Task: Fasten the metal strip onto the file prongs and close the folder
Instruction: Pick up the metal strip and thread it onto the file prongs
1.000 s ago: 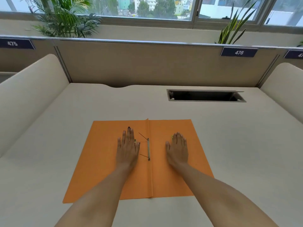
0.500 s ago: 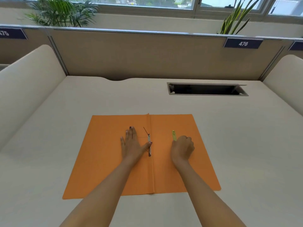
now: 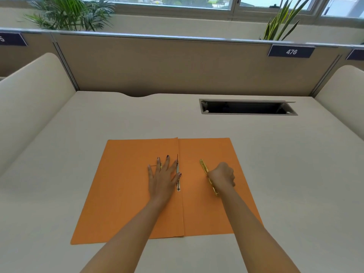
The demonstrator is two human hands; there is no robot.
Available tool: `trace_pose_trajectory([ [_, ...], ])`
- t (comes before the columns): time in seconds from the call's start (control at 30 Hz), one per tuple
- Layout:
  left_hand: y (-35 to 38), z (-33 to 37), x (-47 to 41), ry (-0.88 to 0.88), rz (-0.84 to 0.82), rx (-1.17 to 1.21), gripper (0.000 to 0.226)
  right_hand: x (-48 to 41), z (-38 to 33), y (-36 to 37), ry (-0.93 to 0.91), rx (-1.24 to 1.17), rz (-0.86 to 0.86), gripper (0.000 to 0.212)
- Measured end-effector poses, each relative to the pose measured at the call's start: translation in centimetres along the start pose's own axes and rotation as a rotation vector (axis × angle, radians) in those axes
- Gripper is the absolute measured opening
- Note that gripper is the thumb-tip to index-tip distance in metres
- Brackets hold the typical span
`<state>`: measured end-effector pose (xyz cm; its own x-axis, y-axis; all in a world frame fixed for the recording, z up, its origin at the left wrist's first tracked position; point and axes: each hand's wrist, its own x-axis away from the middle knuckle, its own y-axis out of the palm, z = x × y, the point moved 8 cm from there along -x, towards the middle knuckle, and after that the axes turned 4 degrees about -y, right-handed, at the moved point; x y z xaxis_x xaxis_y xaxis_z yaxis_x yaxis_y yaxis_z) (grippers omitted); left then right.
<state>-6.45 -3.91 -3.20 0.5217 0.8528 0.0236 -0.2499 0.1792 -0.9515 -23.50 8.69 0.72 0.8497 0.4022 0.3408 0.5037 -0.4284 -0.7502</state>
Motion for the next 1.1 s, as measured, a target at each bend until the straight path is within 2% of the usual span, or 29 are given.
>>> trace_pose_trajectory([
  [0.07,0.1,-0.1,0.0,0.004,0.006,-0.006,0.053,0.0,0.2,0.3,-0.015,-0.102,0.0,0.009],
  [0.23,0.2,-0.1,0.0,0.012,0.019,-0.034,0.053,1.7,0.2,2.1,-0.073,-0.602,-0.106,0.009],
  [0.33,0.1,-0.2,0.1,0.007,0.03,-0.041,0.053,2.5,-0.9,2.9,-0.135,-0.75,-0.182,0.01],
  [0.53,0.1,-0.2,0.2,0.003,0.031,-0.038,0.053,3.8,-2.8,4.4,-0.214,-0.798,-0.278,0.012],
  [0.73,0.1,-0.2,0.3,0.018,0.036,-0.03,0.051,4.4,-3.7,4.9,-0.263,-0.79,-0.289,0.006],
  [1.1,-0.3,-0.1,0.6,0.025,0.045,0.009,0.048,4.4,-4.1,5.0,-0.261,-0.777,-0.292,0.016],
])
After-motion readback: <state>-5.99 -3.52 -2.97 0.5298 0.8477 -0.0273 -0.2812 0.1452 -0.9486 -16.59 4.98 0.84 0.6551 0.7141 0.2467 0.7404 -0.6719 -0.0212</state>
